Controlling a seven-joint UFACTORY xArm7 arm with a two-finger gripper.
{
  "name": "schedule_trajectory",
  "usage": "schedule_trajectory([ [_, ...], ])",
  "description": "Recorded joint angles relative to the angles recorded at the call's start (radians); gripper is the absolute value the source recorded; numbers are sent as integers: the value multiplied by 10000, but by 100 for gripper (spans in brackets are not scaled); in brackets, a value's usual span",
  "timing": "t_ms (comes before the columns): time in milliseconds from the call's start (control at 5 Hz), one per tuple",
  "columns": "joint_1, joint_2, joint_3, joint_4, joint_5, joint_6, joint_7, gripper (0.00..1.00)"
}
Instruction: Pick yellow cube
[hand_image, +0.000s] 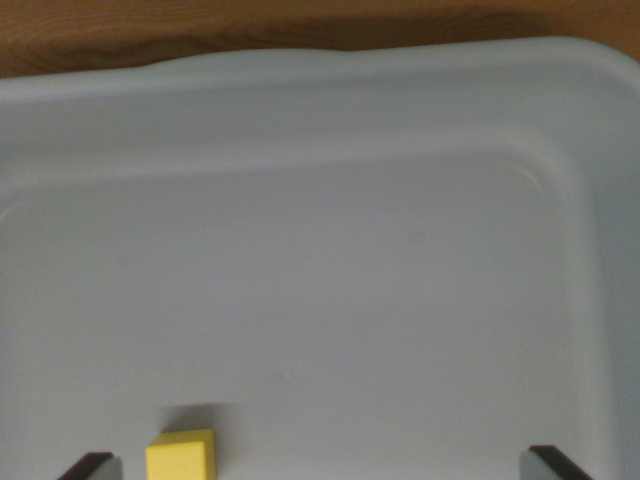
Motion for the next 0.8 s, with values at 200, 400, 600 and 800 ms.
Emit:
schedule_trajectory([
  [200, 0, 0, 0, 0, 0, 0, 0, 0],
  [400, 6, 12, 6, -45, 3, -47, 7, 0],
  [600, 6, 12, 6, -45, 3, -47, 7, 0],
  [800, 20, 39, 20, -150, 9, -157, 22, 0],
])
